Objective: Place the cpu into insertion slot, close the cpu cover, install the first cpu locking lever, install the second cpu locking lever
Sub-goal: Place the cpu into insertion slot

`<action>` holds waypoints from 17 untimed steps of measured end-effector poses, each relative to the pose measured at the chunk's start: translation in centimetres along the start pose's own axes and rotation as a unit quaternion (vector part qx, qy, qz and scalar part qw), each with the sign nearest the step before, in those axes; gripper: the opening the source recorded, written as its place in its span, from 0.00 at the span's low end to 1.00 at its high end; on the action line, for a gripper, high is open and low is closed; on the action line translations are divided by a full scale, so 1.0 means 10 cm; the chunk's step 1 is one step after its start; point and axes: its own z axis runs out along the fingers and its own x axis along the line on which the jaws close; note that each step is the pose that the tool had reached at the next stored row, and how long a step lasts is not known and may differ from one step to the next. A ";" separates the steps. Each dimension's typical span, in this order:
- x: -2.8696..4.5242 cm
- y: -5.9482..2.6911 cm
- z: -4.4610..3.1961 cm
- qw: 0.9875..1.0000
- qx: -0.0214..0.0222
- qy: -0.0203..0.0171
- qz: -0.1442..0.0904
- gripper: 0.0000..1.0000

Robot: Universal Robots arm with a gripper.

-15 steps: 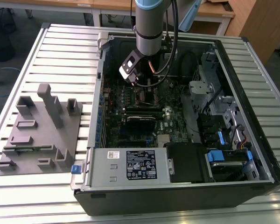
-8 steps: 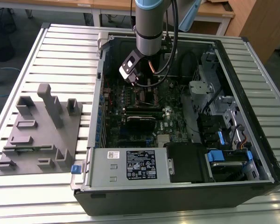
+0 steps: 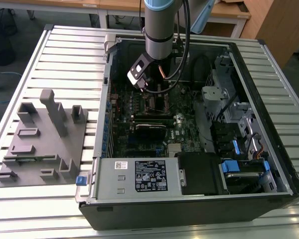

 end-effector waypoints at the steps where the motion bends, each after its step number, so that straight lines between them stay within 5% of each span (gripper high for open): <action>1: -0.001 0.000 -0.002 1.000 0.000 0.000 0.000 0.67; 2: -0.001 0.000 -0.002 1.000 0.000 0.000 0.000 0.73; 9: -0.001 0.000 -0.008 1.000 0.000 0.000 0.000 0.73; 17: 0.000 0.012 -0.137 1.000 0.000 -0.001 0.000 0.73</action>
